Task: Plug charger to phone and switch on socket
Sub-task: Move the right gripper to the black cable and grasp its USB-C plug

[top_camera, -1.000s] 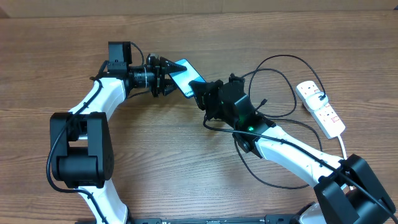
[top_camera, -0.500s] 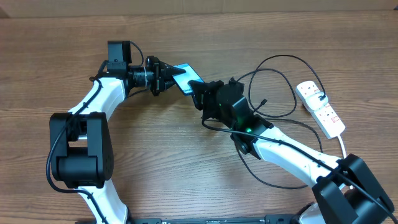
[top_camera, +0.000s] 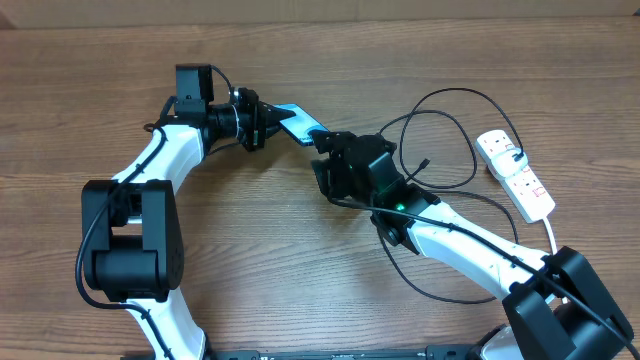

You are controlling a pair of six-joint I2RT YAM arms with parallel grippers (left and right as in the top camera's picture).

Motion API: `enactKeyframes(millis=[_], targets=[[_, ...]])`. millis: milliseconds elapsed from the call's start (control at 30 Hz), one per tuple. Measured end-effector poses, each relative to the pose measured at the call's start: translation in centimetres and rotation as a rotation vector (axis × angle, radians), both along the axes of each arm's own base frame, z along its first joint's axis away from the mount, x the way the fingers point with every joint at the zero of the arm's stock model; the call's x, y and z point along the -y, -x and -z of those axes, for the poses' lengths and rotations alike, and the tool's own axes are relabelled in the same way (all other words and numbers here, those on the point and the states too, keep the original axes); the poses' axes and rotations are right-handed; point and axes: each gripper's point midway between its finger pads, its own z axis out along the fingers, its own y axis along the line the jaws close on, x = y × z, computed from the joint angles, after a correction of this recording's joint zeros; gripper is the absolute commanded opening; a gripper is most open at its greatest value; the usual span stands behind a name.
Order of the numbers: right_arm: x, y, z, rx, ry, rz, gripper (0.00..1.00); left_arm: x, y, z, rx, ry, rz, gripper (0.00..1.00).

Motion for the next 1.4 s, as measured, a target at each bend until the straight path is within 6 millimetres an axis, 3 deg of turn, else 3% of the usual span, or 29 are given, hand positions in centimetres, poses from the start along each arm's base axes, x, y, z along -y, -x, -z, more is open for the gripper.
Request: enactKeyframes(millis=[167,300,367,500,600,767,900,1100,1400], targets=[[3.3,-0.4,2.4,0.070,0.295,-0.032,1.00,-2.5,-1.1,0.3,0.108,-0.069,-0.020,0.04],[7.4,-1.4,3.7,0.110,0.544,-0.020,0.72,-3.8,-0.9,-0.6,0.146,-0.020,0.003,0.04],[9.6,-1.5,4.6,0.095,0.651,-0.026,0.68,-4.3,-0.7,-1.1,0.188,-0.003,0.028,0.04],[13.4,-1.5,6.1,0.027,0.763,-0.037,0.66,-4.2,-0.2,-1.5,0.252,0.006,0.079,0.04],[16.6,-1.1,7.1,-0.065,0.806,-0.057,0.59,-4.2,-0.1,-1.5,0.278,-0.001,0.091,0.04],[20.1,-1.4,6.1,-0.175,0.844,-0.056,0.54,-4.2,-0.1,-1.5,0.296,-0.008,0.099,0.04],[20.1,-2.9,5.1,-0.189,0.858,-0.076,0.51,-4.2,-0.1,-1.5,0.298,-0.009,0.100,0.04],[20.5,-0.9,11.0,-0.403,0.918,-0.187,0.42,-4.1,0.0,-1.7,0.300,0.003,0.108,0.04],[19.6,-0.2,11.4,-0.423,0.871,-0.231,0.40,-4.0,0.1,-1.8,0.300,0.010,0.112,0.05]])
